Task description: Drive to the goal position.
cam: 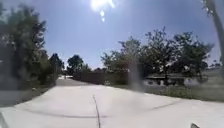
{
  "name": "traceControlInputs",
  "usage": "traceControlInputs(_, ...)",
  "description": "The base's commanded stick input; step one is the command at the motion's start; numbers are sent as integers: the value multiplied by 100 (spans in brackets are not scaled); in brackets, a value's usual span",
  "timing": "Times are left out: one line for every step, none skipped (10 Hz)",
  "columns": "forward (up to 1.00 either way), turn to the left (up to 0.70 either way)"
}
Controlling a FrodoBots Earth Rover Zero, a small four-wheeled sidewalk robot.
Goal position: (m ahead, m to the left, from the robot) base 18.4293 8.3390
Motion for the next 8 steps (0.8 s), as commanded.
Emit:
traceControlInputs(70,14)
traceControlInputs(70,14)
traceControlInputs(70,14)
traceControlInputs(70,14)
traceControlInputs(70,14)
traceControlInputs(70,14)
traceControlInputs(70,14)
traceControlInputs(70,14)
